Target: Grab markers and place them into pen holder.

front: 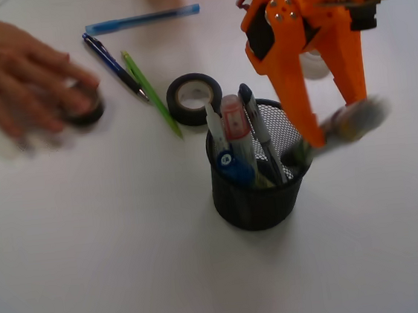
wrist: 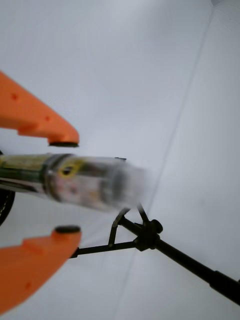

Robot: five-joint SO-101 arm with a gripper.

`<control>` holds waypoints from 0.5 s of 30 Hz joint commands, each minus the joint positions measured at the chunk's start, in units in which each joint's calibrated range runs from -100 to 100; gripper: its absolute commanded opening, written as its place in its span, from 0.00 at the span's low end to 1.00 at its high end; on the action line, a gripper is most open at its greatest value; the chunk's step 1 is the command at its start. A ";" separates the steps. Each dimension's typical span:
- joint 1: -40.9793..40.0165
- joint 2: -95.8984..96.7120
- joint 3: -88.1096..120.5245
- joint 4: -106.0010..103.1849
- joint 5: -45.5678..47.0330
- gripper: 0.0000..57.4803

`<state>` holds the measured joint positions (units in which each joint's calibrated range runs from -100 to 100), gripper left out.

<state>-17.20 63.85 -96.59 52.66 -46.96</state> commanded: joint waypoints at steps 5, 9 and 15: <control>1.09 -1.25 -2.78 -0.69 -0.15 0.42; 2.06 -4.39 -2.78 2.46 2.44 0.42; 5.13 -18.59 -2.69 28.10 8.89 0.42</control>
<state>-13.65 55.49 -96.59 67.60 -40.02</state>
